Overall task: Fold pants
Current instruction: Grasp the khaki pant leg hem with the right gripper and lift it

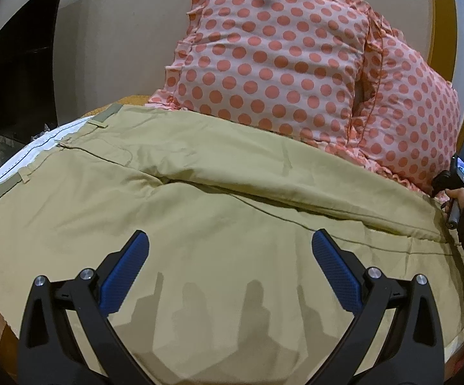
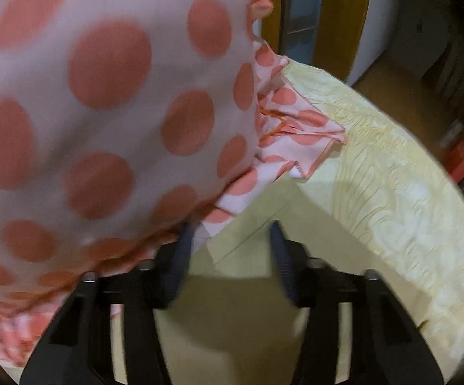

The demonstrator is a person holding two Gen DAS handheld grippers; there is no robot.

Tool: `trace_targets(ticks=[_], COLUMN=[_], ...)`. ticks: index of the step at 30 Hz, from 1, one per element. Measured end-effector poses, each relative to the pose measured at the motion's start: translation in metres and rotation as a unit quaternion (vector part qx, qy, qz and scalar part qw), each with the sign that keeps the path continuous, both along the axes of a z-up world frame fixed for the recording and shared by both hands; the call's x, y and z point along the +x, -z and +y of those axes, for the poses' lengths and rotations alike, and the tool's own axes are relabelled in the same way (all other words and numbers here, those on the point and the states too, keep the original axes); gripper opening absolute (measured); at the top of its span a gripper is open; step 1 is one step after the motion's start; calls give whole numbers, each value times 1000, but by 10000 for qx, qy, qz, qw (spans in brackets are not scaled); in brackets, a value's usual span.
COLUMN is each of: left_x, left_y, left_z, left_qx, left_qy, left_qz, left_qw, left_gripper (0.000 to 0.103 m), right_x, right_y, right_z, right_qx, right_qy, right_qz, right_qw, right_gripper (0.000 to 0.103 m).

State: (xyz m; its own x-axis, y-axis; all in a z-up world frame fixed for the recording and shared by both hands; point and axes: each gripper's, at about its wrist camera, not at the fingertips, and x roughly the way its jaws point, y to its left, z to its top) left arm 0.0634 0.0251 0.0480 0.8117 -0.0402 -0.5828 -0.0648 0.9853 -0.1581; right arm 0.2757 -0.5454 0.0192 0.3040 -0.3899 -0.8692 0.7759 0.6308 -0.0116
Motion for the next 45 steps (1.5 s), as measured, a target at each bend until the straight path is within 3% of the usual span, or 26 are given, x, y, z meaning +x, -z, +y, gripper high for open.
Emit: trace_targets(ticks=[2,3,4,7,10,13,15,18,20,23,24,25,27,30,31,32,33,34,36,38,41,45], left_x=[1,0,0,-2,-10,-15,-17,-17,-12,-1,3,5,9,26,32,39,46,56,75,96,130,180], left_y=[2,2,2,1,-2,-4,-7,-13,-17,-24,-27,-29,-32,-37,-37,-37,-37,-36,-33,-30,-23,-8], left_z=[-1,0,0,2,6,11,13,17,20,24,27,30,36,48,51,56,61,66,76,88,98,105], left_qx=[45,48,58,19,-67,-174,-213,-261,-289,-285,-305,-309,-281,-405,-519,-670,-824,-994,-1210,-1386,-1656,-1586], left_qy=[16,15,6,-8,-67,-115,-156,-207,-214,-184,-144,-118,-141,-152,-128,-103,-71,-17,-45,-249,-492,-784], left_qz=[15,8,6,-18,-118,-161,-224,-313,-360,-315,-299,-304,-301,-131,-85,-27,21,62,194,358,666,1154], left_qw=[10000,10000,10000,10000,9999,9997,9994,9990,9987,9989,9990,9990,9990,9990,9985,9977,9966,9950,9924,9894,9827,9774], left_gripper=[101,101,101,101,101,101,101,101,101,101,101,101,101,101,101,101,101,101,101,101,101,94], right_x=[-9,-14,-20,-63,-137,-213,-291,-351,-367,-371,-372,-375,-368,-358,-354,-347,-344,-341,-355,-373,-382,-380], right_y=[2,3,3,-5,-33,-59,-60,-43,-21,-7,-6,-4,-3,-2,-2,-1,2,6,8,-2,-11,-15], right_z=[-1,-3,-4,-16,-11,10,19,36,36,38,36,35,35,40,40,40,38,34,23,18,20,20], right_qx=[-75,-101,-47,498,925,1163,1387,1692,1993,2551,2701,2768,2762,2608,2468,2319,2323,2419,2681,2586,2414,2448], right_qy=[-84,-137,-180,-222,-552,-837,-816,-555,-404,-146,-66,-50,-19,-57,-86,-167,-252,-311,-155,-151,-192,-222], right_qz=[-192,-278,-405,-1413,-2661,-3438,-3915,-3828,-3555,-3325,-3293,-3283,-3239,-3207,-3154,-3102,-3124,-3156,-3611,-3968,-4018,-4073], right_qw=[9998,9995,9990,9885,9579,9280,9060,9065,9123,9078,9047,9031,9048,9105,9163,9218,9208,9170,8930,8806,8831,8796], right_gripper=[28,11,7,4,4,4,4,4,4,8,18,35,52,51,43,30,2,2,2,1,1,2])
